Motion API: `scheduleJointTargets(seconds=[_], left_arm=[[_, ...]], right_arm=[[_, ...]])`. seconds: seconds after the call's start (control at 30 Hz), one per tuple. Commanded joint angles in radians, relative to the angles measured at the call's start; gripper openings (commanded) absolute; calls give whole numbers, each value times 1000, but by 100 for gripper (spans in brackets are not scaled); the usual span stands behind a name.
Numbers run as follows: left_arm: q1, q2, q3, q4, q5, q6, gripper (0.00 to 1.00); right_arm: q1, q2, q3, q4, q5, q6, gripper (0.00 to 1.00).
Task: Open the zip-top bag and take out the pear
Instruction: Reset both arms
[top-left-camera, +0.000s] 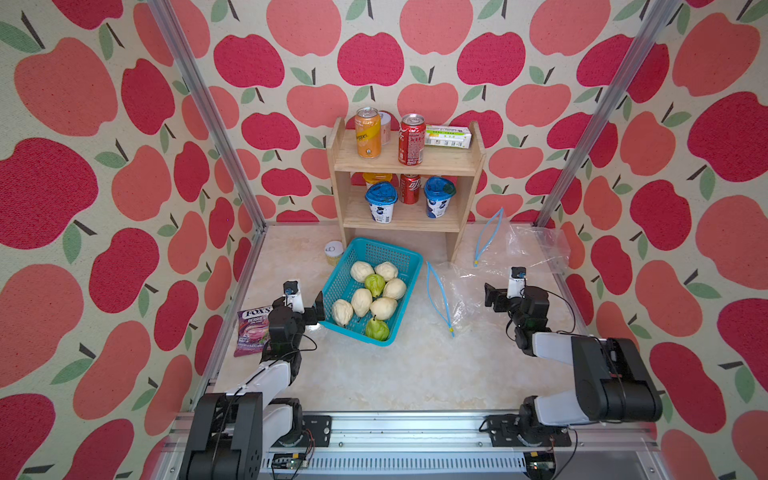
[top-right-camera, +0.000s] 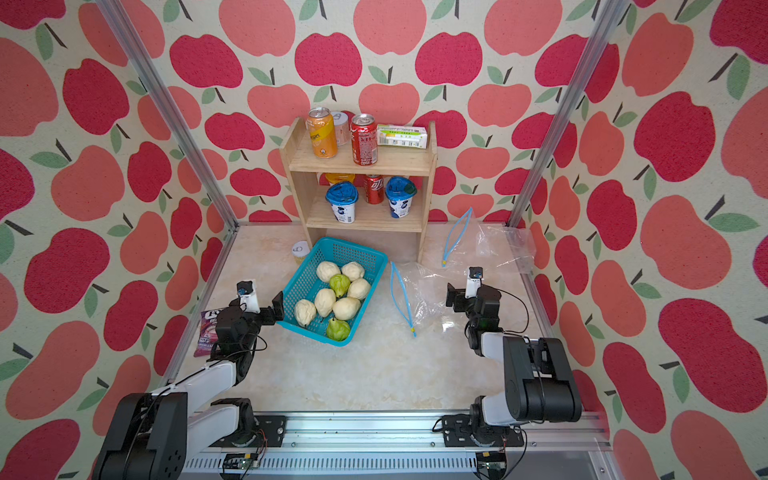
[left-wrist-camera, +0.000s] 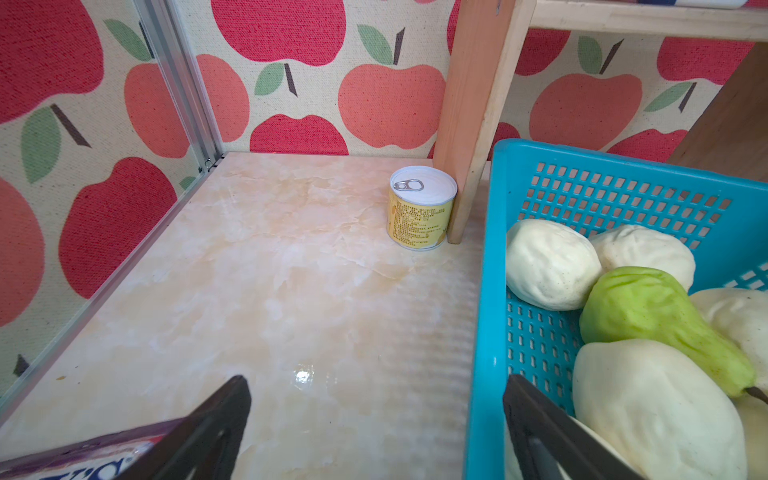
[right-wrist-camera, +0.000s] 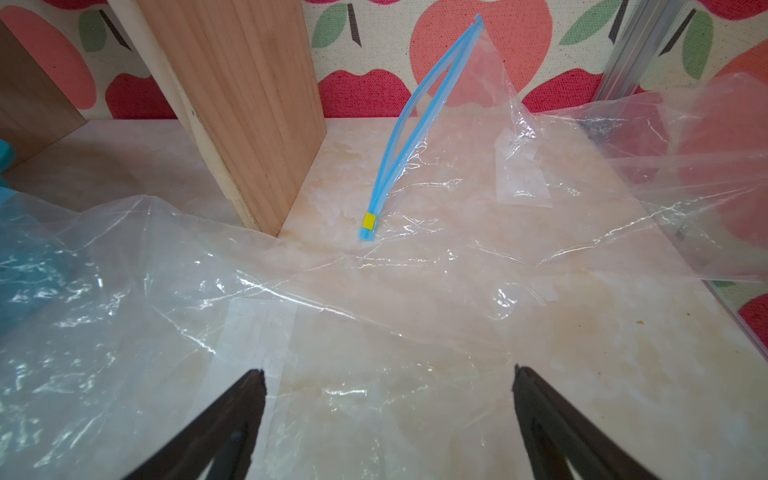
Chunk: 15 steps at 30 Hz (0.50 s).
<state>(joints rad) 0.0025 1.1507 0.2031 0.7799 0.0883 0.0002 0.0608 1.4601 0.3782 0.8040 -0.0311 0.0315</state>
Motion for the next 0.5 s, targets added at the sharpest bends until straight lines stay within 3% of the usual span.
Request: scheduleJointTargets(seconds=[0.0,0.33,0.47], left_arm=[[7,60,25,-5,25,48,98],[5,393,161,114,58,74,98],[-3,418,207,58,41,81,98]], right_arm=[[2,18,-8,59,-1,-22,96],[-25,88,-51,196,-38,1,97],[-32,87,-45,184,-43,10,97]])
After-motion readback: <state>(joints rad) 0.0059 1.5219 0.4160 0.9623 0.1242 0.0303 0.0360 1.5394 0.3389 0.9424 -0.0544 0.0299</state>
